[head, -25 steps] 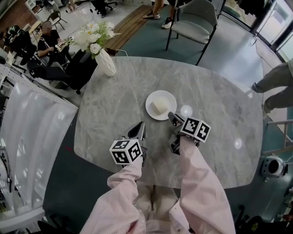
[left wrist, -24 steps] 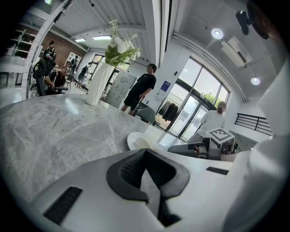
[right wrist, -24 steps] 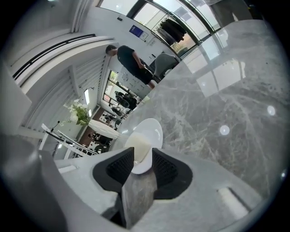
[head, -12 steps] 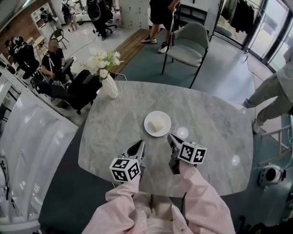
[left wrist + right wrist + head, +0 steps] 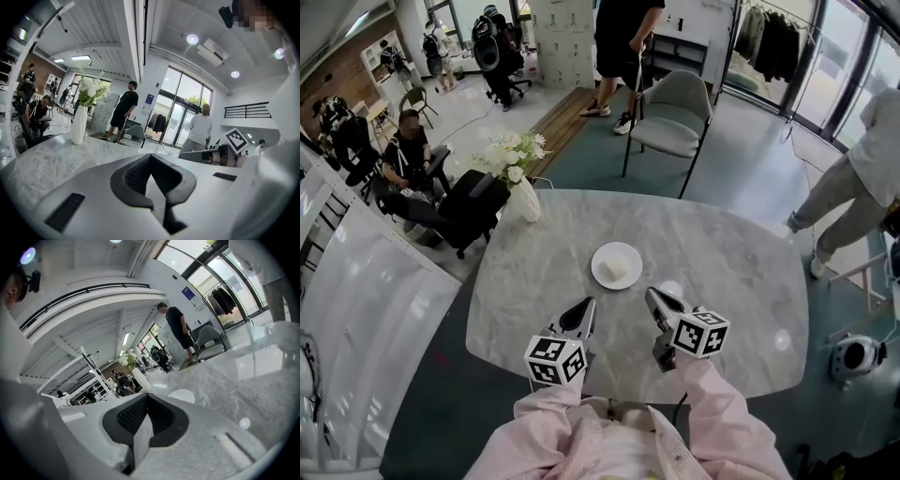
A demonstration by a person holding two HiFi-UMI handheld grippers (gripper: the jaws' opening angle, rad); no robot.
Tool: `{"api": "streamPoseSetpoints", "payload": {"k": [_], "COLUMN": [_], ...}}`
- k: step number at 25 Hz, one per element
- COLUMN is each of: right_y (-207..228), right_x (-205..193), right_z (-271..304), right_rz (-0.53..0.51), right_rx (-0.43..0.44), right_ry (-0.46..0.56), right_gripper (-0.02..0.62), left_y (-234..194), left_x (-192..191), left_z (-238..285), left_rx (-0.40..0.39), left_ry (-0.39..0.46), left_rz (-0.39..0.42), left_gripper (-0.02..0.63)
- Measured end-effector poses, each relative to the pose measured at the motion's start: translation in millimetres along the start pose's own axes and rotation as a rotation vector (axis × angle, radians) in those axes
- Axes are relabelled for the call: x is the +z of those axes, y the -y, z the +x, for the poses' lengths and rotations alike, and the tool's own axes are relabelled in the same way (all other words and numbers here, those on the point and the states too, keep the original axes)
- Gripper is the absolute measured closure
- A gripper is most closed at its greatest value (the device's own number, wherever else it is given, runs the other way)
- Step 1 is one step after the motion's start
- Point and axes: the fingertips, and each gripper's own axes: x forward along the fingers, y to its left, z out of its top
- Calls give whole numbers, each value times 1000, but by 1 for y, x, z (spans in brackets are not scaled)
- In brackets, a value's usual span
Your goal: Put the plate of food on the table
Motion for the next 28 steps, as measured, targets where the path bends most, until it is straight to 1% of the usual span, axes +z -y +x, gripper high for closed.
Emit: {"api": "streamPoseSetpoints", "payload": {"k": [3, 9, 16, 22, 28], "right_y": [-11, -25, -41, -46, -45], "right_x": [12, 33, 54, 65, 71], "right_z": [-11, -29, -42, -53, -57], "right_rz": [-44, -126, -232, -271, -269], "right_rx": [18, 24, 56, 56, 50], "right_ry": [52, 144, 206, 244, 270], "right_gripper": [591, 591, 591, 591, 591], "left_y": [5, 12, 0, -7, -9], "left_x": [13, 30, 55, 74, 84], "left_z": [-6, -24, -41, -55, -60], "left_rx": [-3, 21, 68, 108, 128], "left_ry": [28, 71, 144, 199, 217], "left_rz": [39, 79, 113, 132, 167], "left_gripper": [614, 614, 614, 614, 614]}}
